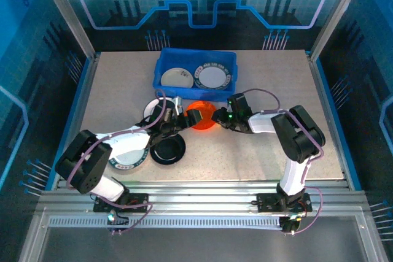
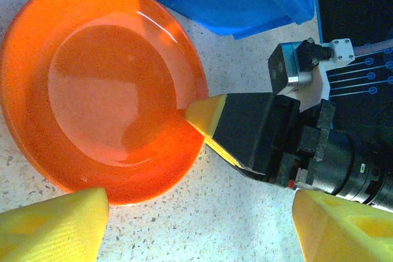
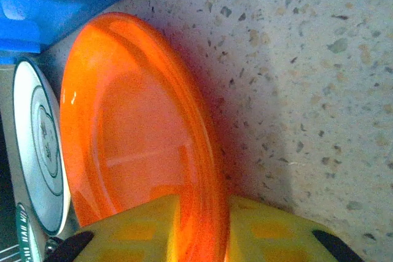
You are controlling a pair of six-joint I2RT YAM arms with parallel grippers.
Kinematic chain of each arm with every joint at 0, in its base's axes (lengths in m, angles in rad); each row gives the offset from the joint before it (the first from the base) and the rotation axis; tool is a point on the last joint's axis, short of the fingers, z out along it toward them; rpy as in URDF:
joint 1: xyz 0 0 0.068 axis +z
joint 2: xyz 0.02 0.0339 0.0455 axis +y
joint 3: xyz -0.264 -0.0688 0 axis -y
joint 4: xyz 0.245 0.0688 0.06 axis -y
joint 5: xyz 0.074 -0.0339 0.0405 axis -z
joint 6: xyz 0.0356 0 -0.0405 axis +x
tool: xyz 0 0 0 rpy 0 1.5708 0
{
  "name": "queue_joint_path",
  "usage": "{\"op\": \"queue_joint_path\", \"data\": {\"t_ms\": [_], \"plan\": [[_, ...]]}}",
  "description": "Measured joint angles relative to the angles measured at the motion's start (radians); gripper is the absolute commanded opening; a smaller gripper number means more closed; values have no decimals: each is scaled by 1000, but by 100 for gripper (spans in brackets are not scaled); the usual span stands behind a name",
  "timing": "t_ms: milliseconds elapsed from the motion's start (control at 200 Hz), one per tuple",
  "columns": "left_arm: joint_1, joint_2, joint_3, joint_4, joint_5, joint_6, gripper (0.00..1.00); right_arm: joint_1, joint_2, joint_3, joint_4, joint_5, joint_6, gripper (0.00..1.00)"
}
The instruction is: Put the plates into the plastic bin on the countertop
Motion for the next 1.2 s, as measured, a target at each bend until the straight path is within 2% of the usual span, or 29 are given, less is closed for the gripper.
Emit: {"op": "queue_joint_path", "data": {"t_ms": [130, 205, 580, 956, 1051, 1201], "plan": [[0, 2, 0, 0, 0, 0, 79, -3, 11, 3, 12, -5, 20, 14], [0, 2, 0, 0, 0, 0, 79, -4, 22, 3, 28, -6, 29, 0], [0, 3, 0, -1, 0, 0, 83, -6, -34, -29, 1, -10, 36, 0], [0, -3, 4, -39, 0, 30, 84, -66, -339, -171, -146, -41, 1, 0], [0, -5, 4, -42, 0, 30, 82, -83, -414, -194, -191, -45, -14, 0], [0, -5, 4, -38, 0, 24, 71, -105, -493, -221, -235, -81, -32, 0]]}}
